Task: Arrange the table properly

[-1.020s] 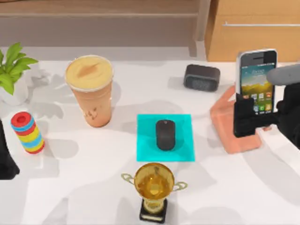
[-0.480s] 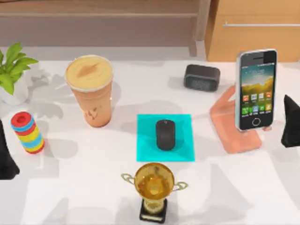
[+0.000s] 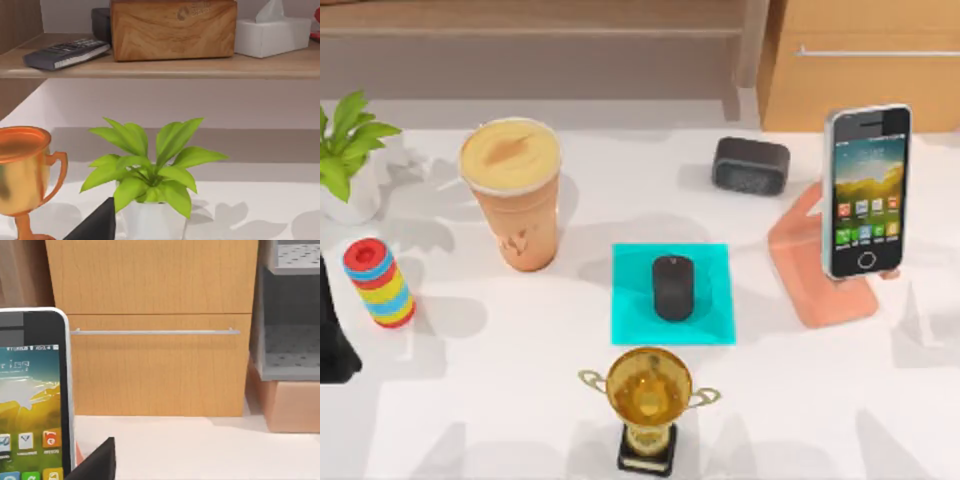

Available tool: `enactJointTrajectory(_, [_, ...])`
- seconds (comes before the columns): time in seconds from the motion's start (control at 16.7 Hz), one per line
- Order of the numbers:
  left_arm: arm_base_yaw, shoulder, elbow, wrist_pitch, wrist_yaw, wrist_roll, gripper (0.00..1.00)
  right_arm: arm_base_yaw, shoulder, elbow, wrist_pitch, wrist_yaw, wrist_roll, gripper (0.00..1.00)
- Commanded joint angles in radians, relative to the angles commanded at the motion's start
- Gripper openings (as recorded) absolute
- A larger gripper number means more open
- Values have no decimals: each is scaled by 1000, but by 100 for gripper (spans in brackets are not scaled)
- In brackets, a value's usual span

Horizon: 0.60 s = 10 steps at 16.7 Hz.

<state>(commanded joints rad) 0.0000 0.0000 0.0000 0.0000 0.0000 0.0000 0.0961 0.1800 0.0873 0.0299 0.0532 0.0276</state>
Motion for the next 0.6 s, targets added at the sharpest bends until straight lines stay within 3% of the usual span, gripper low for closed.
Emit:
enactJointTrajectory(0.24, [0, 0, 0, 0, 0, 0, 100, -85, -161, -77, -27, -47, -24, 100])
enactJointTrajectory(0.6, [0, 0, 0, 0, 0, 0, 100, -96, -180, -87, -30, -53, -28, 100])
